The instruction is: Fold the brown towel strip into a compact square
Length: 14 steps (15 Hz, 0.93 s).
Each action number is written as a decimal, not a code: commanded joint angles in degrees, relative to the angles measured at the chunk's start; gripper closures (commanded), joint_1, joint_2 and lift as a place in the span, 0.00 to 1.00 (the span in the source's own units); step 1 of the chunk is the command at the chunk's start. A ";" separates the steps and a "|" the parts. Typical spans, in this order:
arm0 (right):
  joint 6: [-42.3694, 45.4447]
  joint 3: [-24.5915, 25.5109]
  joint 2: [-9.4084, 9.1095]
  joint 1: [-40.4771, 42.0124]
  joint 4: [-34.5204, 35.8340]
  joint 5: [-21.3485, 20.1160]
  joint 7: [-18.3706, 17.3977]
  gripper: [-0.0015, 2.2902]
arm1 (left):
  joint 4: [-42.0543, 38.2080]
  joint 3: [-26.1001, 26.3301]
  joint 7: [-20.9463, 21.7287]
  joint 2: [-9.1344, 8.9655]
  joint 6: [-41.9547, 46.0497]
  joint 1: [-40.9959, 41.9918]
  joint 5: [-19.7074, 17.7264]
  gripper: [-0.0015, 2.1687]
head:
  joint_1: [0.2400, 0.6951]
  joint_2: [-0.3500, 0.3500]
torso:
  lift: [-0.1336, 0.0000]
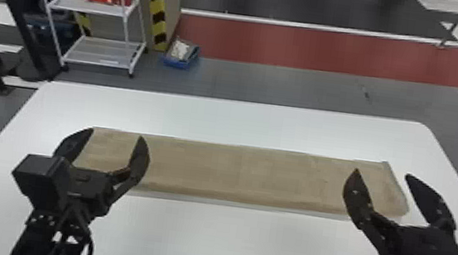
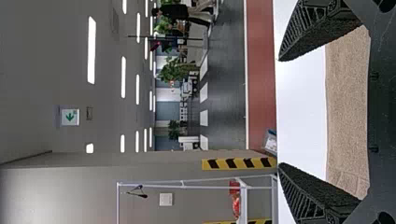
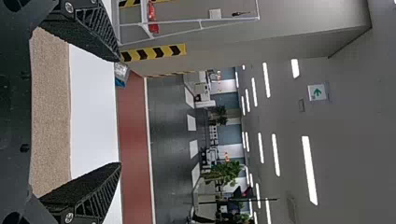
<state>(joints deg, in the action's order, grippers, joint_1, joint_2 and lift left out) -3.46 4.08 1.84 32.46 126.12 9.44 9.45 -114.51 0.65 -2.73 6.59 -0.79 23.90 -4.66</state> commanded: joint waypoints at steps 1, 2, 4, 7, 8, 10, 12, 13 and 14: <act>1.04 0.05 0.00 0.06 -0.35 -0.03 0.04 0.04 | 0.08 -0.12 0.00 0.00 -0.05 0.00 0.00 0.04 | 1.00 0.53 | 0.18; 1.04 0.05 0.00 0.06 -0.44 -0.03 0.04 0.04 | 0.08 -0.03 0.00 -0.09 -0.05 0.00 0.00 0.04 | 1.00 0.53 | 0.18; 1.04 0.14 0.00 0.06 -0.44 0.05 0.04 0.04 | -0.01 -0.03 0.00 0.00 -0.05 0.00 0.00 0.04 | 1.00 0.53 | 0.18; 1.04 0.14 0.00 0.06 -0.53 -0.03 0.04 0.04 | 0.08 -0.03 0.00 0.00 0.13 0.00 0.00 0.04 | 1.00 0.53 | 0.18; 1.21 0.14 0.00 0.06 -0.53 -0.03 0.04 0.04 | 0.08 -0.03 0.00 0.00 0.13 0.00 0.00 0.04 | 1.00 0.53 | 0.18; 2.09 0.14 0.00 0.15 -0.70 -0.03 0.04 0.04 | 0.16 -0.12 0.00 0.00 0.13 -0.09 0.53 0.04 | 1.00 0.53 | 0.18; 2.44 0.14 0.00 0.06 -0.97 -0.30 0.04 0.04 | 1.57 -0.21 0.00 0.00 -0.05 -1.32 0.70 0.04 | 1.00 0.53 | 0.18; 2.44 0.14 0.00 0.06 -0.97 -0.47 0.04 0.04 | 2.54 -0.47 0.00 0.00 -0.58 -2.20 0.70 0.04 | 1.00 0.53 | 0.18; 2.44 0.05 0.00 0.06 -0.97 -0.56 0.04 0.04 | 3.94 -1.44 0.18 0.00 -2.69 -3.51 0.53 0.04 | 1.00 0.53 | 0.18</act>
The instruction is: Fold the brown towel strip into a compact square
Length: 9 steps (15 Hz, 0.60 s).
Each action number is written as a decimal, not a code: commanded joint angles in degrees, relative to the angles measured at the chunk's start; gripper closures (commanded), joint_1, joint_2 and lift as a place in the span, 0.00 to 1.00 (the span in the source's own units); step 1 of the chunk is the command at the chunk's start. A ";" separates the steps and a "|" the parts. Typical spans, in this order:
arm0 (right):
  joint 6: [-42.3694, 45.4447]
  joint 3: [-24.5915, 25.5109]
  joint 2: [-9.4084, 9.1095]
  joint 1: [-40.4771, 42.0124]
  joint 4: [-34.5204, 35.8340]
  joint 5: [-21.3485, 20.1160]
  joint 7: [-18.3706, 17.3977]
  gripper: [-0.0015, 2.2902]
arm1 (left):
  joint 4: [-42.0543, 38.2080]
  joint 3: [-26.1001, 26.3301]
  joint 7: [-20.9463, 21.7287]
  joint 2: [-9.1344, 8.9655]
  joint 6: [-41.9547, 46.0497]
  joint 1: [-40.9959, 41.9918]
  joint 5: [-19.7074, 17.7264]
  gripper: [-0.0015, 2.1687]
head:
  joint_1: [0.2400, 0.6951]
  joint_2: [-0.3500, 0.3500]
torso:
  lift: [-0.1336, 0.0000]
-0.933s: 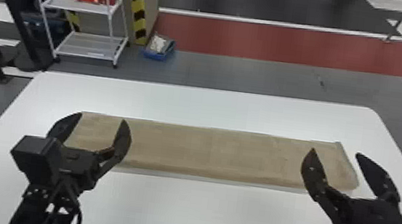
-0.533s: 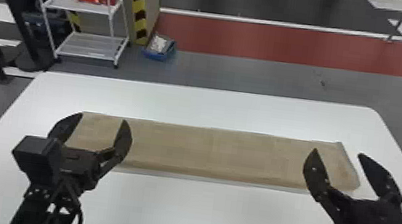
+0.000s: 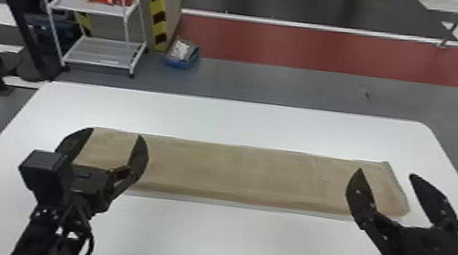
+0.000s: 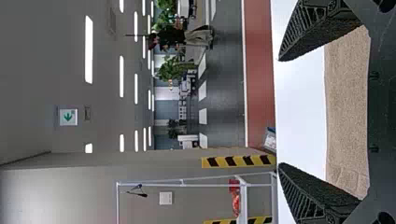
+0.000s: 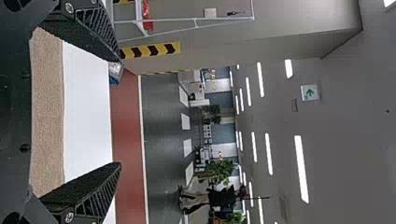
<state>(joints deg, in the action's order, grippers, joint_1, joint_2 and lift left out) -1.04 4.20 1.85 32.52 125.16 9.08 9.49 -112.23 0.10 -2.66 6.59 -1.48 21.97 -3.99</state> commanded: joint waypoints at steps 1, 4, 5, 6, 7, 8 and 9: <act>0.02 -0.07 0.00 0.00 0.00 -0.29 0.00 0.04 | 2.90 -1.59 0.28 0.09 -5.69 -3.34 -0.14 0.04 | 1.00 0.53 | 0.18; 0.02 -0.07 0.09 -0.09 -0.79 -0.55 0.09 0.04 | 8.87 -4.05 1.69 0.53 -10.09 -9.67 -0.31 0.04 | 1.00 0.57 | 0.18; 0.02 -0.07 0.17 -0.18 -1.41 -0.55 0.09 0.04 | 11.86 -5.46 3.18 0.70 -11.49 -12.92 -0.67 0.04 | 1.00 0.59 | 0.18; 0.02 -0.07 0.09 -0.44 -1.76 -0.55 0.09 0.04 | 15.38 -7.39 5.38 0.79 -12.02 -16.08 -1.81 0.04 | 1.00 0.60 | 0.18; 0.02 -0.16 0.09 -0.53 -1.85 -0.82 0.09 0.04 | 18.01 -8.54 6.26 1.23 -13.25 -18.63 -1.90 0.04 | 1.00 0.62 | 0.18; 0.20 -0.25 0.09 -0.53 -1.93 -0.82 0.09 0.04 | 19.42 -8.71 6.26 2.11 -14.31 -19.86 -2.07 0.04 | 1.00 0.63 | 0.18; 0.90 -0.42 0.09 -0.62 -2.11 -0.82 0.09 0.04 | 20.56 -8.80 6.26 3.43 -14.83 -20.57 -2.86 0.04 | 1.00 0.65 | 0.18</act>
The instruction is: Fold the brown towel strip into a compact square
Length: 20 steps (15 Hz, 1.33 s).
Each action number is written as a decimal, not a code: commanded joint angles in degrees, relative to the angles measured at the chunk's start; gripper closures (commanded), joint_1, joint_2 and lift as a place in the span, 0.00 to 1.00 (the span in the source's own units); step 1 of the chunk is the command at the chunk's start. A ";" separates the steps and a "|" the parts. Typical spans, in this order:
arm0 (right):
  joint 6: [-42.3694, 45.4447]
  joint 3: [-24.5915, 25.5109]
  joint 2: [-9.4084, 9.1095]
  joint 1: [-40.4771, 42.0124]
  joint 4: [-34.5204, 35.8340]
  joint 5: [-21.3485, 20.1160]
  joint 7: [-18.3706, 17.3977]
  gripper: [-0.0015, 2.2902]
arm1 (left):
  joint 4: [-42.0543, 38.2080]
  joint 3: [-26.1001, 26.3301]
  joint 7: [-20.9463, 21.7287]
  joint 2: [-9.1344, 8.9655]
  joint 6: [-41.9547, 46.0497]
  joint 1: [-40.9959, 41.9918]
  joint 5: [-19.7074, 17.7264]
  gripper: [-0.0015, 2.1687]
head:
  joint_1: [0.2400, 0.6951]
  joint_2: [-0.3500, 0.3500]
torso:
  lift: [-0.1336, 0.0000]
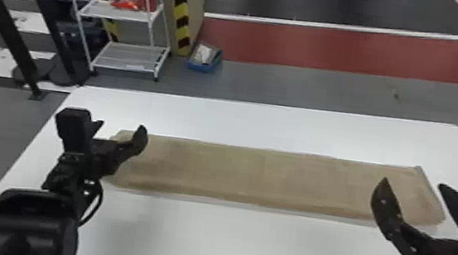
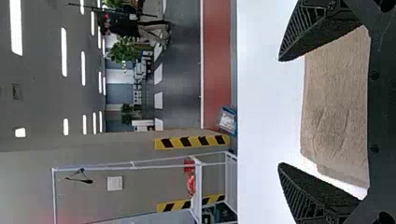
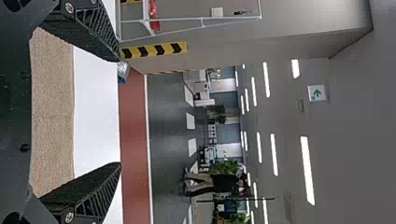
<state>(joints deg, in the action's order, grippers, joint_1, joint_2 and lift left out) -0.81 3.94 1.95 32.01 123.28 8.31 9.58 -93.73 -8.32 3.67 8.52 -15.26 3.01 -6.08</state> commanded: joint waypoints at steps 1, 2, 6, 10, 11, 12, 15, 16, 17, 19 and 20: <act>0.67 -0.25 -0.01 -0.19 -0.23 -0.05 0.00 0.04 | 2.94 -0.74 0.11 2.38 -1.58 -2.13 -1.92 0.04 | 1.00 0.68 | 0.18; 0.67 -0.25 -0.01 -0.28 -0.23 -0.05 0.00 0.04 | 3.90 -1.79 1.26 2.47 -2.98 -2.57 -3.06 0.04 | 1.00 0.70 | 0.18; 0.67 -0.95 -0.10 -0.89 -0.67 -0.58 0.00 0.04 | 5.49 -2.76 3.10 3.26 -7.20 -2.92 -3.32 0.04 | 1.00 0.74 | 0.18; 0.67 -1.13 -0.01 -1.16 -1.29 -0.58 0.00 0.04 | 6.89 -2.41 3.10 3.35 -7.73 -2.92 -1.83 0.04 | 1.00 0.76 | 0.18; 0.67 -1.30 -0.01 -1.16 -1.29 -0.58 0.00 0.04 | 7.24 -2.41 3.10 3.35 -7.73 -2.92 -0.60 0.04 | 1.00 0.76 | 0.18; 0.67 -1.30 -0.01 -1.16 -1.29 -0.58 0.09 0.04 | 7.24 -2.32 3.19 3.43 -7.73 -2.92 0.11 0.04 | 1.00 0.76 | 0.18; 0.67 -1.30 0.51 -1.07 -1.38 -0.31 0.09 0.04 | 7.24 -2.05 4.33 3.43 -9.31 -2.92 0.19 0.08 | 1.00 0.77 | 0.18; 0.67 -1.30 0.60 -1.07 -1.46 -0.22 0.09 0.04 | 7.16 -1.97 4.86 3.35 -10.19 -2.92 0.28 0.11 | 1.00 0.77 | 0.18; 0.67 -1.30 0.78 -1.16 -1.55 -0.14 0.09 0.04 | 7.16 -1.97 5.04 3.35 -10.37 -2.92 0.28 0.11 | 1.00 0.77 | 0.18; 0.67 -1.30 0.87 -1.16 -1.55 -0.22 0.09 0.04 | 6.89 -2.05 5.48 3.35 -11.42 -2.84 0.28 0.13 | 1.00 0.76 | 0.18; 0.67 -1.30 0.95 -1.24 -1.55 -0.14 0.09 0.04 | 6.80 -2.05 5.39 3.35 -11.42 -2.75 0.28 0.22 | 1.00 0.76 | 0.18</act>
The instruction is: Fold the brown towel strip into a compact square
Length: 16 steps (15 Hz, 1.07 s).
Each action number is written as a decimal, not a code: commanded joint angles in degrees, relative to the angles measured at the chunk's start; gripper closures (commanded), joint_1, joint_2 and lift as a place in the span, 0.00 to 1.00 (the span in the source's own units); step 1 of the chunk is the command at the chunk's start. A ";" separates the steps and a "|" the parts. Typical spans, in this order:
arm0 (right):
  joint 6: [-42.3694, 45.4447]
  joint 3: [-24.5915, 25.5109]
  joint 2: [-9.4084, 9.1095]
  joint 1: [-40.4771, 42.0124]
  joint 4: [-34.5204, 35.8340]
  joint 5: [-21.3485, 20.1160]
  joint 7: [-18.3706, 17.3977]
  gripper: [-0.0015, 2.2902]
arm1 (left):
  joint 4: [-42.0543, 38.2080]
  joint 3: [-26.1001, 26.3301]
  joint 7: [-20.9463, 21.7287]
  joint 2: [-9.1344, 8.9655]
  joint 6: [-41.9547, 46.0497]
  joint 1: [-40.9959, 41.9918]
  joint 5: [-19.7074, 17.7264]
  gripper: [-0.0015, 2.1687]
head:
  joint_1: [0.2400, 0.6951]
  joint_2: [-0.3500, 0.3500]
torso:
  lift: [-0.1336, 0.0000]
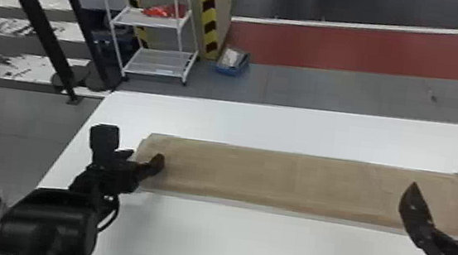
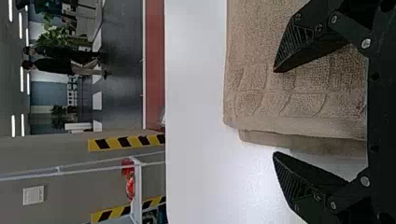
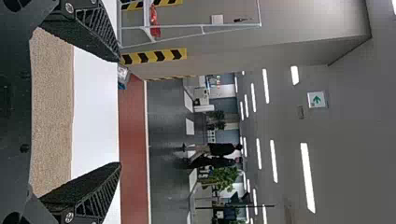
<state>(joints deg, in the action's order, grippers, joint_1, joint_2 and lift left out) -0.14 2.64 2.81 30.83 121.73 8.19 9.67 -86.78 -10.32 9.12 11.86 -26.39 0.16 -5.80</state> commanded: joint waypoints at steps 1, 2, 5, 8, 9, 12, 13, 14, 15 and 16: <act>0.00 -0.17 0.09 -0.15 -0.09 -0.01 0.00 0.04 | -0.40 -0.05 -0.15 -0.09 -0.29 0.20 0.09 0.40 | 1.00 0.76 | 0.18; 0.00 -0.17 0.18 -0.24 -0.27 0.08 0.00 0.04 | -0.84 -0.05 -0.15 -0.09 -0.11 0.46 0.09 0.77 | 1.00 0.76 | 0.18; 0.00 -0.26 0.18 -0.24 -0.27 0.08 0.00 0.04 | -3.13 0.04 0.02 -0.35 -0.11 1.87 1.41 0.99 | 1.00 0.76 | 0.18; 0.00 -0.26 0.18 -0.24 -0.27 0.16 0.00 0.04 | -7.52 0.13 -1.30 -0.96 -2.05 2.39 1.76 0.99 | 1.00 0.76 | 0.18; 0.00 -0.17 0.35 -0.24 -0.27 0.16 0.00 0.04 | -9.28 0.13 -1.91 -1.23 -3.81 2.57 1.67 0.99 | 1.00 0.76 | 0.18; 0.00 1.50 1.14 -0.51 -0.35 1.22 -0.26 0.04 | -18.69 1.36 -3.32 -2.46 -18.22 2.39 -0.53 0.99 | 1.00 0.74 | 0.18; 0.00 2.99 1.14 -0.51 -0.35 2.10 -0.52 0.04 | -22.29 3.29 -4.64 -2.55 -24.72 1.78 -2.46 0.99 | 1.00 0.73 | 0.18; 0.00 4.13 1.32 -0.51 -0.44 2.98 -1.58 0.04 | -25.01 5.05 -5.69 -2.99 -28.59 1.60 -3.96 0.99 | 1.00 0.71 | 0.18; 0.00 4.66 1.58 -0.59 -0.53 3.42 -3.69 0.04 | -27.91 7.60 -7.18 -3.95 -31.23 1.60 -4.66 0.99 | 1.00 0.68 | 0.18; 0.35 5.01 1.85 -0.77 -0.53 3.94 -6.94 0.04 | -29.14 11.03 -8.68 -5.36 -32.28 1.51 -4.31 0.99 | 1.00 0.57 | 0.18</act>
<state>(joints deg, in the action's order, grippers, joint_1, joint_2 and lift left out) -0.05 6.95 4.33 30.23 121.25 11.37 4.65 -113.32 -3.32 1.32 8.05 -55.94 1.75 -9.81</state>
